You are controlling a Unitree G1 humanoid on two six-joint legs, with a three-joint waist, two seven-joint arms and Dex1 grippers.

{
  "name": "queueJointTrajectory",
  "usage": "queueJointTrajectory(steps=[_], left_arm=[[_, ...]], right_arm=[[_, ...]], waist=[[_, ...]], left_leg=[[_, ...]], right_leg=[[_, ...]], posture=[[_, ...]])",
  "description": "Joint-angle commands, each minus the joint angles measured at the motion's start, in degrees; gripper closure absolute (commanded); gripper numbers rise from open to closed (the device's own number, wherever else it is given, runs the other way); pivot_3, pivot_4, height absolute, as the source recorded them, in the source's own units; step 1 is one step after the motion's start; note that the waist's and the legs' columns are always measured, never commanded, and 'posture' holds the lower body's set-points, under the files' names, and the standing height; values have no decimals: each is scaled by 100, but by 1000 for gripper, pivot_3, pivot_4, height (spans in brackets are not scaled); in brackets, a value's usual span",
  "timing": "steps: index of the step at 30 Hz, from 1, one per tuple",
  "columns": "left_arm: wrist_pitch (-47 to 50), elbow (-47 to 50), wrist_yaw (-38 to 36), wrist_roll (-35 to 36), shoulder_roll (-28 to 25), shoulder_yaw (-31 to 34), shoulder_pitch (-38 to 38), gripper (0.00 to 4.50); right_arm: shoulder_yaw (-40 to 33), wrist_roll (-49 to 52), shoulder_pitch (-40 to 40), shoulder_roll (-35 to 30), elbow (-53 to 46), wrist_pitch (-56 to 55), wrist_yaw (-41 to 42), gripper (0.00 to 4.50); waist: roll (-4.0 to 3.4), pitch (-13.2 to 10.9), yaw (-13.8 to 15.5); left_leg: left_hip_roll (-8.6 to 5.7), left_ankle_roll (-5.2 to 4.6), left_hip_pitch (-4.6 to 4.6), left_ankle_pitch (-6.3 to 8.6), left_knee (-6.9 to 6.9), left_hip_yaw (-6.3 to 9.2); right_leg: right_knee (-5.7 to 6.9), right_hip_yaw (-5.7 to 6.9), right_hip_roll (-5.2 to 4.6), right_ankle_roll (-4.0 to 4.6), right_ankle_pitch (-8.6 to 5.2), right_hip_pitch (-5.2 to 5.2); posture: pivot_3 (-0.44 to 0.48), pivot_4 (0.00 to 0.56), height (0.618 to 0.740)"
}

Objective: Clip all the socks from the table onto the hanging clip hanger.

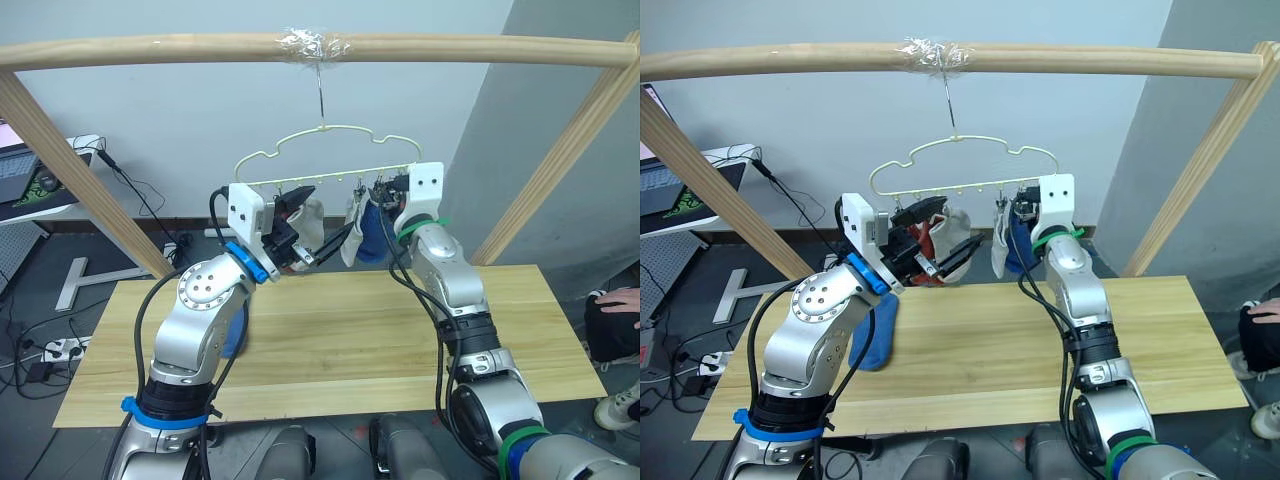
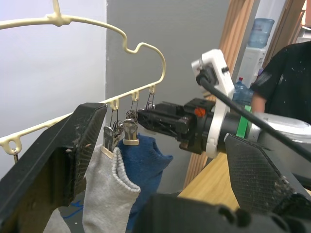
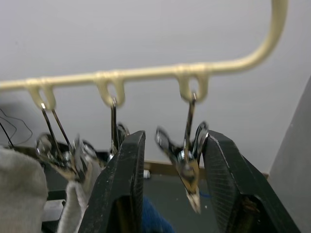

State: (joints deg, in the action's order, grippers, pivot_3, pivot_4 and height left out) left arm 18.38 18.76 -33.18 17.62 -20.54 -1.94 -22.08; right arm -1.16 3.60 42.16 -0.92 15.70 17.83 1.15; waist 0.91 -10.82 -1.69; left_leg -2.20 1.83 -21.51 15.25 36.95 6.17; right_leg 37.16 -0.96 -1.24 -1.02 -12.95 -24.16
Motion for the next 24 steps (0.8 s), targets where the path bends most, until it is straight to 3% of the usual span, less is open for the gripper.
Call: queueJointTrajectory(steps=[1,24], left_arm=[[-109,233,1,15,-14,7,-76,0],[-86,304,-24,97,46,5,-106,0]], right_arm=[[-48,50,178,37,-26,-176,33,2725],[-52,80,245,35,125,-218,134,2725]], waist=[[0,0,0],[-1,-1,0]], left_leg=[[0,0,0,0,0,-1],[0,0,-1,0,-1,2]], right_leg=[[0,0,0,0,0,0],[-2,-1,0,0,0,-1]], posture=[[55,191,740],[59,181,740]])
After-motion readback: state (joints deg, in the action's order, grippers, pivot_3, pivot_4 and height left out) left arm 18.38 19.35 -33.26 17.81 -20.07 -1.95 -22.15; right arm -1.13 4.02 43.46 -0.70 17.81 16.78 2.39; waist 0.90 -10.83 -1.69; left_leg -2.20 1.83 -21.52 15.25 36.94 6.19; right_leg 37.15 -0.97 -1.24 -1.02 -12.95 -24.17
